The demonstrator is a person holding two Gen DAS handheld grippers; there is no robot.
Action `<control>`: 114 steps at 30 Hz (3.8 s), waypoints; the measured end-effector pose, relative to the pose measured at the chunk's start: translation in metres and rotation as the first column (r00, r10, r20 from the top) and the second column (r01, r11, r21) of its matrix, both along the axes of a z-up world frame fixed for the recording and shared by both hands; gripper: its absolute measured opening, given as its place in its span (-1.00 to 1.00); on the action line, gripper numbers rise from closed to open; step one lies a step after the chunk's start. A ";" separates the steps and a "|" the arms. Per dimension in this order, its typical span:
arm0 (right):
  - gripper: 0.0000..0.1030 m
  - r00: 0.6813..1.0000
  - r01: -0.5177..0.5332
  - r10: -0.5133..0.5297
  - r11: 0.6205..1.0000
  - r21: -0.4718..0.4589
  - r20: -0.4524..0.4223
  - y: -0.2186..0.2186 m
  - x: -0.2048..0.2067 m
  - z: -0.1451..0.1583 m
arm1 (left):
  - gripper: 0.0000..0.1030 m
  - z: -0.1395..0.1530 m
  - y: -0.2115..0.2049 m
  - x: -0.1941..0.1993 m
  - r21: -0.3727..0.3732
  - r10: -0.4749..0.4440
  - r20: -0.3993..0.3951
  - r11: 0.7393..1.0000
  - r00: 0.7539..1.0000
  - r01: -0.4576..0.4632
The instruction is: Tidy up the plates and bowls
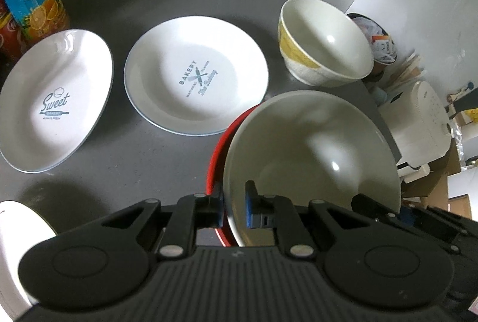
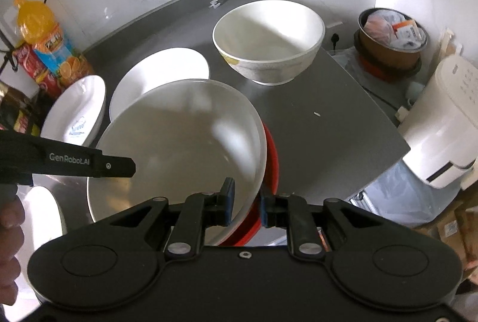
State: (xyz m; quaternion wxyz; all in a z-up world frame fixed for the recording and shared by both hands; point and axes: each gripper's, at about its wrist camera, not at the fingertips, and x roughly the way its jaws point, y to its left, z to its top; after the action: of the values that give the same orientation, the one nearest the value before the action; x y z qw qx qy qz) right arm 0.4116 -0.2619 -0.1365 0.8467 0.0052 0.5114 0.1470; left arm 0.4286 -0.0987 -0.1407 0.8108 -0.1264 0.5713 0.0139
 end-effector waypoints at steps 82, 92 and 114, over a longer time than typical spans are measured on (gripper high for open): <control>-0.56 0.970 0.210 -0.155 0.921 0.328 -0.187 -0.085 0.180 -0.055 | 0.23 -0.024 -0.029 0.172 0.047 0.090 0.117 0.994 0.989 -0.096; -0.75 0.980 0.180 -0.146 0.939 0.294 -0.133 -0.091 0.191 -0.051 | -0.36 -0.042 -0.027 0.184 0.034 0.106 0.084 0.993 0.991 -0.110; -0.76 0.990 0.137 -0.122 0.928 0.346 -0.065 -0.082 0.172 0.004 | -0.88 0.031 -0.005 0.159 -0.071 0.105 0.190 0.993 0.976 -0.093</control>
State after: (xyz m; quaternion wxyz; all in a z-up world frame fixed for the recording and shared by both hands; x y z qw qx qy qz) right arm 0.5837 -0.3435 -0.1321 0.8292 0.1924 0.4933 0.1793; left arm 0.5880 -0.1041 -0.1094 0.8565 -0.1805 0.4829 0.0242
